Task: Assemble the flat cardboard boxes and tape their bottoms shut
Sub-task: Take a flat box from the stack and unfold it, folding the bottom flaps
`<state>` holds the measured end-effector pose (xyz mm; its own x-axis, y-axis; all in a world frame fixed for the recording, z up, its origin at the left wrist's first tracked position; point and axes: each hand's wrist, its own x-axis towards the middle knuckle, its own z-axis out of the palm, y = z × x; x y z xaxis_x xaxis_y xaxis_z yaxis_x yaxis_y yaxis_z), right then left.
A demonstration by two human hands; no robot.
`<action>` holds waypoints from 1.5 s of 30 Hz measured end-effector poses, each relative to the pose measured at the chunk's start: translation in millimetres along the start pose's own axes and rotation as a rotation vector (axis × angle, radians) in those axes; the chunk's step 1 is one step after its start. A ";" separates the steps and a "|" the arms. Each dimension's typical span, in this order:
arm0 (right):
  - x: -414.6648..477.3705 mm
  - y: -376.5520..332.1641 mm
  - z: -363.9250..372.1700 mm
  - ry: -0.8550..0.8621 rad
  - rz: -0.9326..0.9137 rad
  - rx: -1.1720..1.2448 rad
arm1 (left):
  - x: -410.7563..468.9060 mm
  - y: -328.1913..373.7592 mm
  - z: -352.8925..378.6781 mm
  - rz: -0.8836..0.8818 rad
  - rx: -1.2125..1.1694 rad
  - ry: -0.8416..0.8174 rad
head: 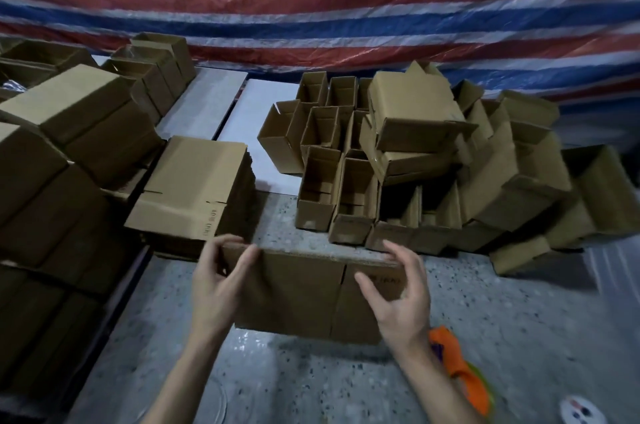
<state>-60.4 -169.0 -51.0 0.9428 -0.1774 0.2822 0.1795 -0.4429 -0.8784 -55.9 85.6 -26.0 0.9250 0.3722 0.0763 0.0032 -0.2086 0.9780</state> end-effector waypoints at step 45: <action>-80.9 97.5 -35.1 -0.167 -0.010 -0.346 | -102.6 -99.5 80.4 -0.476 0.250 0.029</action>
<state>-129.0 -228.7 -145.9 0.9794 -0.0388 0.1984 0.1105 -0.7192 -0.6860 -120.6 -4.5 -146.7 0.7881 0.5026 -0.3554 0.5134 -0.2181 0.8300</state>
